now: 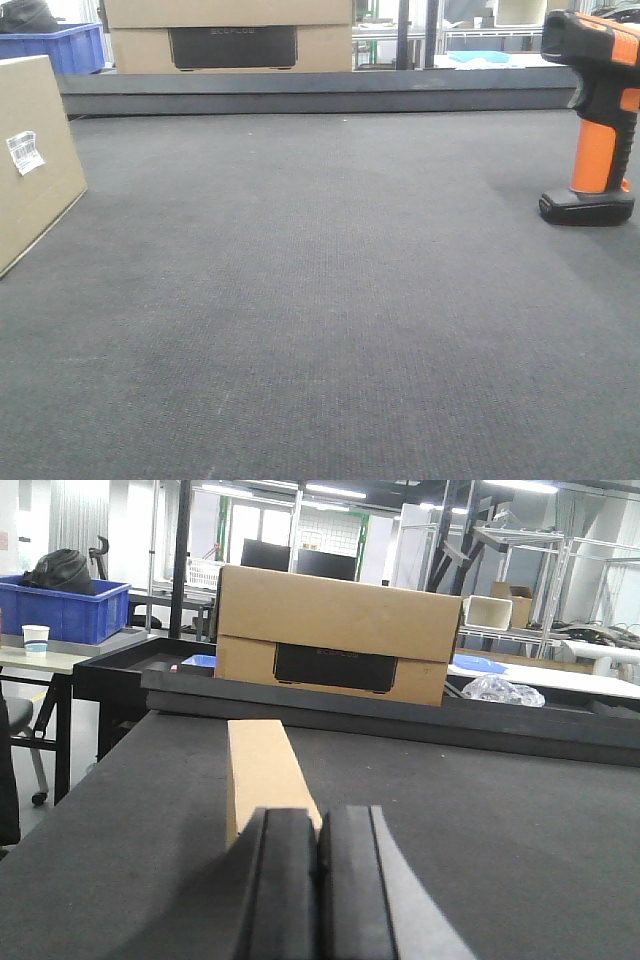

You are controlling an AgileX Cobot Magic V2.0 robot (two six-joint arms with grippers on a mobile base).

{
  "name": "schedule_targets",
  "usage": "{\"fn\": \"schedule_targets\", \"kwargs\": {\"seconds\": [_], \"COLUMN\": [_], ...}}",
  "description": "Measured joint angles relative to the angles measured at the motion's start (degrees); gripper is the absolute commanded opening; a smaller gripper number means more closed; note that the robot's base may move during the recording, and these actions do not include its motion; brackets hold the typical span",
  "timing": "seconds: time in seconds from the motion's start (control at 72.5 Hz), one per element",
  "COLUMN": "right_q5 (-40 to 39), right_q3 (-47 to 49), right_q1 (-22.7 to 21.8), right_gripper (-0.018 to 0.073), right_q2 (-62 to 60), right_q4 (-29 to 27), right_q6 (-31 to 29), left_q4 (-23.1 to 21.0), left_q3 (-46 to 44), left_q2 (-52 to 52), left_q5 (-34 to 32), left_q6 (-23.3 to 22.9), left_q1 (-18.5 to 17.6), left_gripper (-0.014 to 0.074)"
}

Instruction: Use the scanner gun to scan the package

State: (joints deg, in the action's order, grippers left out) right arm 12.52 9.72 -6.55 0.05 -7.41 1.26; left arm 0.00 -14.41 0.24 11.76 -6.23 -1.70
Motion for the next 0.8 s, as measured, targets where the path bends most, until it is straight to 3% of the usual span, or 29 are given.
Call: {"fn": "schedule_targets", "kwargs": {"seconds": [0.083, 0.207, 0.455, 0.8], "right_q5": [-6.5, -9.8, -10.3, -9.7], "right_q3": [-3.2, -7.1, -9.6, -9.6], "right_q1": [0.0, 0.0, 5.8, 6.2], "right_gripper": [-0.0162, -0.0162, -0.0162, -0.0162], "right_q2": [0.0, 0.0, 0.0, 0.0], "right_q4": [-0.1, -0.2, 0.8, 3.5], "right_q6": [-7.0, -9.7, -10.4, -6.7], "left_q4": [0.0, 0.0, 0.0, 0.0], "left_q3": [0.0, 0.0, 0.0, 0.0], "left_q2": [0.0, 0.0, 0.0, 0.0], "left_q5": [0.0, 0.0, 0.0, 0.0], "left_q6": [0.0, 0.0, 0.0, 0.0], "left_q1": [0.0, 0.0, 0.0, 0.0], "left_gripper": [-0.0111, -0.0111, -0.0111, -0.0111]}}
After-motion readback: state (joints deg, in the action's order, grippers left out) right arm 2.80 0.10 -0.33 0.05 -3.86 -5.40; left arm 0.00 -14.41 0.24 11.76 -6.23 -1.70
